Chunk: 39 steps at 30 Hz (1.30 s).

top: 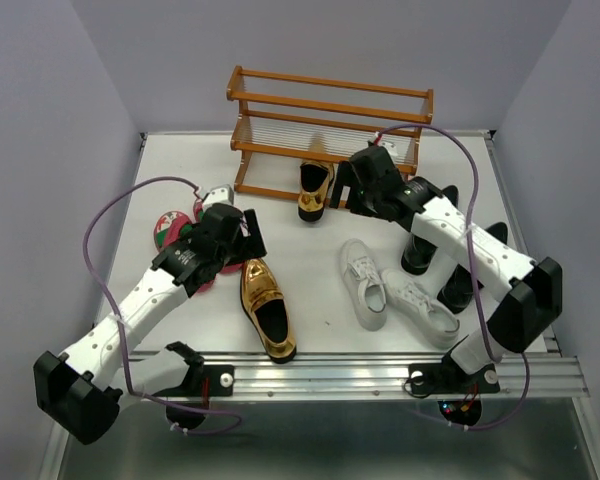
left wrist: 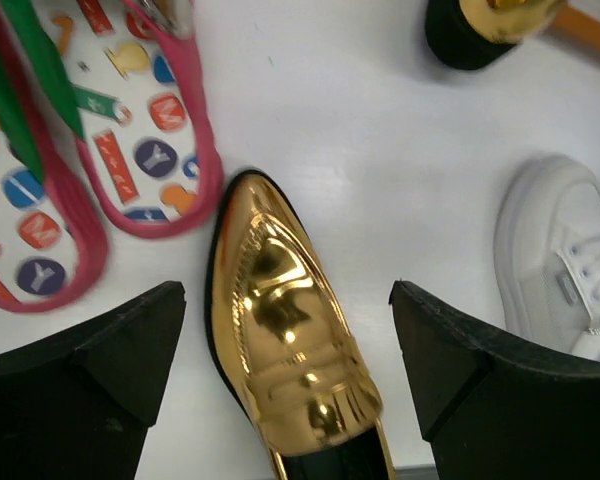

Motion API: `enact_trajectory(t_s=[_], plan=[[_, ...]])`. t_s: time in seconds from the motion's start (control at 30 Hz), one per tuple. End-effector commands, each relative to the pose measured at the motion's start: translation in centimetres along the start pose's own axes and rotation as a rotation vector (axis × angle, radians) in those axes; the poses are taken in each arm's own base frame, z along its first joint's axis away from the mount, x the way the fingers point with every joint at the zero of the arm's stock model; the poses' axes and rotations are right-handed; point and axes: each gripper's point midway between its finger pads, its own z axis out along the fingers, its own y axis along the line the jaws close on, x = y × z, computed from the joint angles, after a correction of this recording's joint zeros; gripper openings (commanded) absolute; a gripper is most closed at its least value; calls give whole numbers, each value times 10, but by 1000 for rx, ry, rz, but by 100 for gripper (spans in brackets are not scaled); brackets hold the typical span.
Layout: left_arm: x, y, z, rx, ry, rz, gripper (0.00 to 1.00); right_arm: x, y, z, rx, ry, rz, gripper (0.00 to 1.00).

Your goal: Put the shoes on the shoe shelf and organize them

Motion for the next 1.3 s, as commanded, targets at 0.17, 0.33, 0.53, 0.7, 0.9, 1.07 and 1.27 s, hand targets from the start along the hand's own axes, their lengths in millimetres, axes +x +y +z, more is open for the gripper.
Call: enact_trajectory(t_s=[0.17,0.33,0.53,0.7,0.9,1.07,1.27], plan=[[84,-10,-34,-87,208,-181,90,-9,-17,-39,-40,-91,-35,96],[127,-36,-44,-45,300,-90,84,2,-22,-36,-31,-62,-51,96],[153,-75,-59,-26,319,58,70,18,-26,-32,-35,-18,-47,96],[183,-84,-58,-36,377,133,70,24,-35,-37,-26,-19,-38,97],[193,-71,-52,-82,382,120,75,27,-39,-38,-21,-18,-39,98],[210,-58,-43,-100,406,135,69,31,-40,-37,-20,-7,-38,98],[205,-60,-29,-124,362,207,16,33,-39,-34,-19,2,-36,98]])
